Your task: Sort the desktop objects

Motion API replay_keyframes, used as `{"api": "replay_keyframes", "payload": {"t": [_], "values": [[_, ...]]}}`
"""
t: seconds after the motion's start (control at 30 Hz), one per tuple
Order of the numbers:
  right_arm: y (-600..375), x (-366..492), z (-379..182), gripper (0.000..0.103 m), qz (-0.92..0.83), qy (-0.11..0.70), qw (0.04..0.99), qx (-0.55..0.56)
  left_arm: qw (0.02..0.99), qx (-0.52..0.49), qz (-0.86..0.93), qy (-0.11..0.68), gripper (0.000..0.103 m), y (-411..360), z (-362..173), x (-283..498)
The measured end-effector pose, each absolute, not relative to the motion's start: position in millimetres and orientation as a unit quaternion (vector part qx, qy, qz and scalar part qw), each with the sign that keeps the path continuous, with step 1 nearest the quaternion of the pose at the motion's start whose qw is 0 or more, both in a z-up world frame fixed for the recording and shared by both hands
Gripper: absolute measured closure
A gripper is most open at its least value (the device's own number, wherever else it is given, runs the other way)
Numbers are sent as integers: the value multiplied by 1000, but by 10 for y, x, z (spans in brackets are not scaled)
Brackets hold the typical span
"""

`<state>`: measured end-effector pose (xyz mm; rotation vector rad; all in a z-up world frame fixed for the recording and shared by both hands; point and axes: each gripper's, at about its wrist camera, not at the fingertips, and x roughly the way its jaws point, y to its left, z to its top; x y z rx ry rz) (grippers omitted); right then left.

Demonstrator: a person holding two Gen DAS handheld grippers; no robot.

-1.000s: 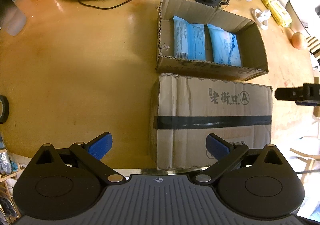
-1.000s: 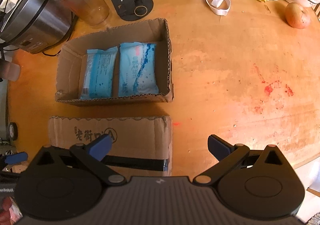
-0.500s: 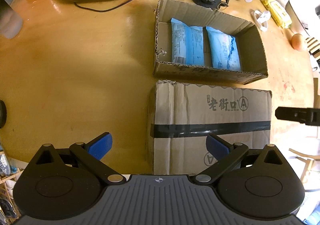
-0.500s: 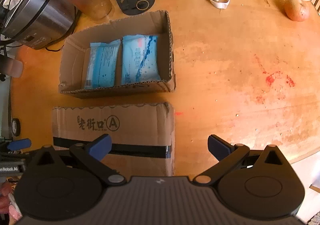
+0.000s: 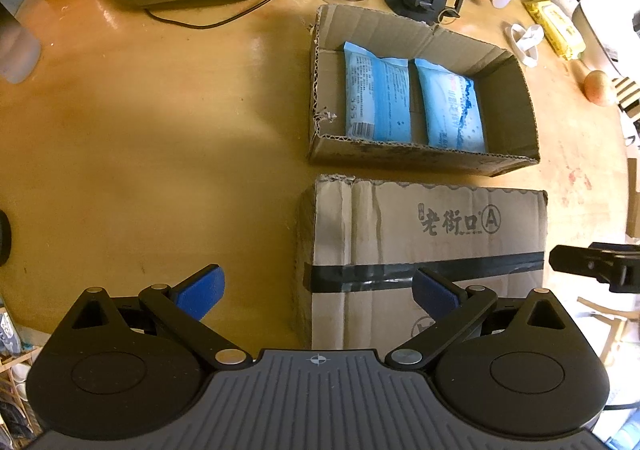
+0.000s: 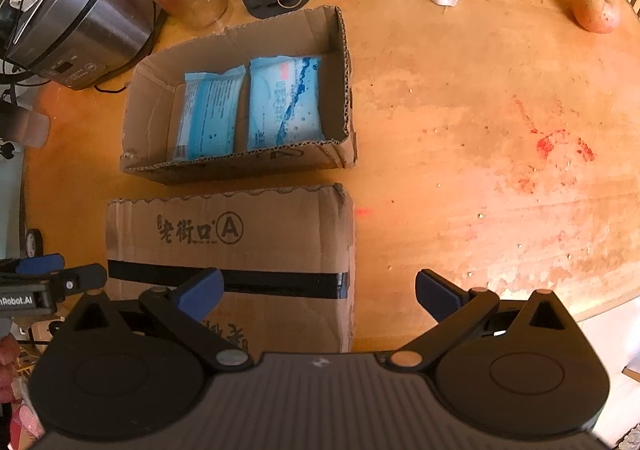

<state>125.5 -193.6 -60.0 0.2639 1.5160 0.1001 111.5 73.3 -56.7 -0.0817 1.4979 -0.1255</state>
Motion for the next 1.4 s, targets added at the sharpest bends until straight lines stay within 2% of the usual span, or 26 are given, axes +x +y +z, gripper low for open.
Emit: {"api": "replay_keyframes", "payload": {"t": [0.77,1.4], "values": [[-1936,1189,-698,0,48,689,710,134,726,-33,-64,684,0,719,-635,1156],[-1943,1169,-1032,0,57,696,699,154,715,-38,-75,695,0,761,-998,1099]]}}
